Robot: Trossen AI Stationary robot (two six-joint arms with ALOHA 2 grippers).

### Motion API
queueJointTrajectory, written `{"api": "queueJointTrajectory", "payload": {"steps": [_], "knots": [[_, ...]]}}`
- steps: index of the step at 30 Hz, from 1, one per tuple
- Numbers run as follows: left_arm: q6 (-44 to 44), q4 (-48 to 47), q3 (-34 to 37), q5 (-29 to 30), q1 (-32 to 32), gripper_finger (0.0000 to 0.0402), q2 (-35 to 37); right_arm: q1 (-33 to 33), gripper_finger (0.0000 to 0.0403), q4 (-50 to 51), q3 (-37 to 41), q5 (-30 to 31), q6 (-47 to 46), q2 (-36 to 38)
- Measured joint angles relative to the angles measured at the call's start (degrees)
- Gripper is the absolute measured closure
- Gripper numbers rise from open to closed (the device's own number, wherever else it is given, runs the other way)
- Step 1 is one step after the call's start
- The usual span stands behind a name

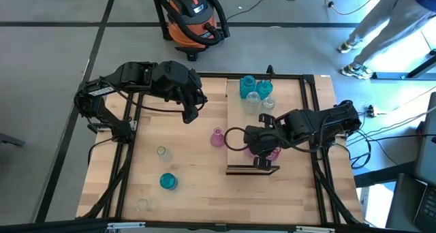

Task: Sort vases onto shelf
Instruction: Put the pink vase on the shelf aligned with the other pink vase

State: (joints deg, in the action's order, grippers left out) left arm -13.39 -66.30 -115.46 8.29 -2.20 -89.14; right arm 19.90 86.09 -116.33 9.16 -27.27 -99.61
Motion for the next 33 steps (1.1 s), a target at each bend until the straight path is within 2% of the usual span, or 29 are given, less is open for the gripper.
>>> {"api": "queueJointTrajectory", "payload": {"steps": [9,15,19,27,33], "knots": [[0.0,0.0,0.0,0.0,-0.02,0.0365,0.0,0.43,0.0316,0.13,0.0,-1.37,-2.61,0.0],[0.02,0.0,0.0,0.01,-0.01,0.0365,0.0,0.37,0.0224,0.13,0.0,-1.12,-3.98,0.01],[0.02,0.0,0.0,0.3,0.0,0.0365,0.0,0.37,0.0193,-0.11,0.0,-0.14,-3.98,0.02],[0.02,0.0,0.0,1.27,-0.02,0.0365,0.0,0.34,0.0186,-1.14,0.0,2.17,-4.37,0.31],[-0.22,0.54,0.0,1.25,-0.01,0.0365,0.0,0.33,0.0185,-6.56,0.0,3.98,-7.09,3.71]]}}
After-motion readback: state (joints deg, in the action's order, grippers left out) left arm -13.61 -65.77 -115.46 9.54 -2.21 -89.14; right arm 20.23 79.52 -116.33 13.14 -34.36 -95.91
